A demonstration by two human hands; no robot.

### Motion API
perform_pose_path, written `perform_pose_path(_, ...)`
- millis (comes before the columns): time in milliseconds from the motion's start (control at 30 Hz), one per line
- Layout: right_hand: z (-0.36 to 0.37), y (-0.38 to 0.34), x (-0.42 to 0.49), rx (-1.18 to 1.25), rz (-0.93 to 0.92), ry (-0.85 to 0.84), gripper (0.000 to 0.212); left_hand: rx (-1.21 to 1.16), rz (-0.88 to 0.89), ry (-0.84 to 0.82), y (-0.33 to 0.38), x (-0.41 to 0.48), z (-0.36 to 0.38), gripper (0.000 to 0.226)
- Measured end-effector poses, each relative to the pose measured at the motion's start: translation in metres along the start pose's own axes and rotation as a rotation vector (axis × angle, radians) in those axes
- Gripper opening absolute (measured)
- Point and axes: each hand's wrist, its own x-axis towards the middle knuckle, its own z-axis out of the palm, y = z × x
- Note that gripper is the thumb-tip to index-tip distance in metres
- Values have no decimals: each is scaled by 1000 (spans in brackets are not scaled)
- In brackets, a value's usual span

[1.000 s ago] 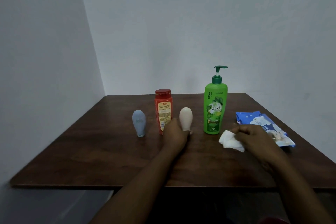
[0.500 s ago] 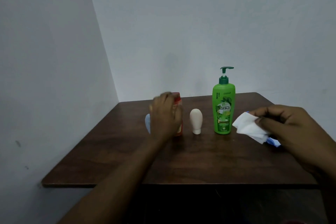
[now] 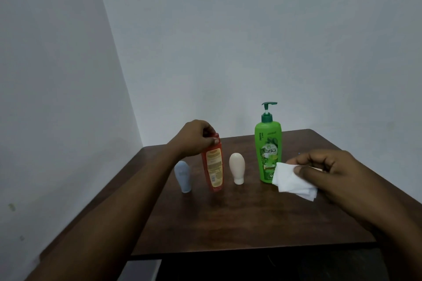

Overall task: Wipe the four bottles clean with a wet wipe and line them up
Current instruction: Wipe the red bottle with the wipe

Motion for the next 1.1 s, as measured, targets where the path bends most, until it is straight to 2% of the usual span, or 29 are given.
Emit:
perform_pose_path(67, 3, -5, 0, -8, -12, 16, 17, -189, -8, -5, 13, -10, -6, 24)
perform_pose_path(167, 15, -3, 6, 12, -17, 84, 13, -491, -84, -123, 30, -25, -6, 22)
perform_pose_path(233, 26, 4, 9, 32, -2, 177, 8, -614, -142, -206, 37, -34, 2, 27)
perform_pose_path(367, 41, 9, 9, 59, 40, 402, 13, -859, -210, -280, 43, -39, 31, 30)
perform_pose_path(533, 47, 16, 4, 117, 80, 537, 19, -1059, -184, -327, 27, -31, 76, 24)
perform_pose_path(567, 48, 22, 9, 247, 138, 560, 19, -1097, -168, -325, 23, -27, 80, 25)
perform_pose_path(667, 53, 29, 24, 1050, 479, 486, 21, -1224, -118, -278, 8, -9, 86, 22)
perform_pose_path(700, 55, 34, 28, 1206, 550, 468, 23, -1265, -98, -256, 3, -2, 87, 18)
perform_pose_path(800, 60, 48, 40, 1289, 594, 504, 21, -1342, -32, -212, -11, 14, 87, 11)
perform_pose_path(867, 68, 52, 52, 1156, 558, 503, 15, -1381, -8, -189, -23, 22, 88, 10)
perform_pose_path(900, 73, 52, 59, 964, 504, 497, 15, -1400, 0, -174, -29, 25, 88, 10)
perform_pose_path(933, 78, 52, 66, 656, 408, 494, 17, -1418, 9, -163, -35, 27, 88, 10)
perform_pose_path(1000, 90, 52, 81, -46, 50, 449, 25, -1440, 27, -157, -44, 28, 87, 11)
perform_pose_path(1033, 97, 51, 89, -265, -127, 395, 27, -1443, 35, -164, -47, 29, 86, 16)
perform_pose_path(1100, 113, 49, 106, -501, -321, 279, 31, -1424, 56, -177, -53, 28, 84, 29)
